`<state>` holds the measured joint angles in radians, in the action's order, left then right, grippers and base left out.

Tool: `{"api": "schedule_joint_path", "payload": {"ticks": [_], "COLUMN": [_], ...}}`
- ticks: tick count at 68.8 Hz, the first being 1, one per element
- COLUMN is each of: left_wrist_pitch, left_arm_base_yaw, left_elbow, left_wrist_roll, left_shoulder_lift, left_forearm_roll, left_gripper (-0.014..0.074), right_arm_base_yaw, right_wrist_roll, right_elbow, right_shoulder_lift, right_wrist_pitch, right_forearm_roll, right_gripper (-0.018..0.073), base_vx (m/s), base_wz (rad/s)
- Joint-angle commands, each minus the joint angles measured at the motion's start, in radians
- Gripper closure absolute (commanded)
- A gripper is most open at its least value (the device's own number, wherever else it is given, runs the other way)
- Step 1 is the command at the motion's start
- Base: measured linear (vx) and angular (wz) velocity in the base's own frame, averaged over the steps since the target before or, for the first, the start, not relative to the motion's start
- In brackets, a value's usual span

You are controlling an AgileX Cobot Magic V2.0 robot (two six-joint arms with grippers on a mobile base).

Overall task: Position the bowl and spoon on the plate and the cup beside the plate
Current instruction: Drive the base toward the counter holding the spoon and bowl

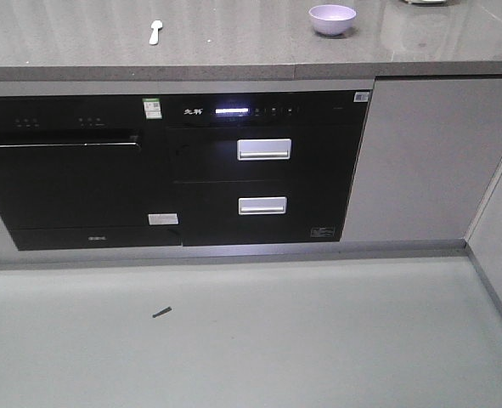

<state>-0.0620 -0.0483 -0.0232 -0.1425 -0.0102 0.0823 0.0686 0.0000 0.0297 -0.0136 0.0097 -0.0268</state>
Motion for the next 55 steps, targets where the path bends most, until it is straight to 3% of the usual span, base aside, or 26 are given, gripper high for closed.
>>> {"api": "schedule_joint_path", "payload": {"ticks": [1,55], "left_wrist_pitch": [0.068,0.068], "left_arm_base_yaw": [0.0,0.0], "left_elbow": [0.018,0.018], "left_wrist_roll": [-0.003,-0.003], "left_shoulder_lift": [-0.014,-0.014], "left_forearm_roll": [-0.001,-0.001], "left_gripper": [0.0603,0.0603], "right_arm_base_yaw": [-0.006,-0.006], "right_wrist_roll": [0.0,0.0], "right_elbow": [0.007,0.007], "right_shoulder_lift": [-0.004,-0.004], "right_wrist_pitch": [-0.074,-0.074], "right_forearm_roll": [-0.003,-0.003], "right_gripper": [0.057,0.057], "base_vx": [0.24,0.23], "base_wz": [-0.09,-0.04]}}
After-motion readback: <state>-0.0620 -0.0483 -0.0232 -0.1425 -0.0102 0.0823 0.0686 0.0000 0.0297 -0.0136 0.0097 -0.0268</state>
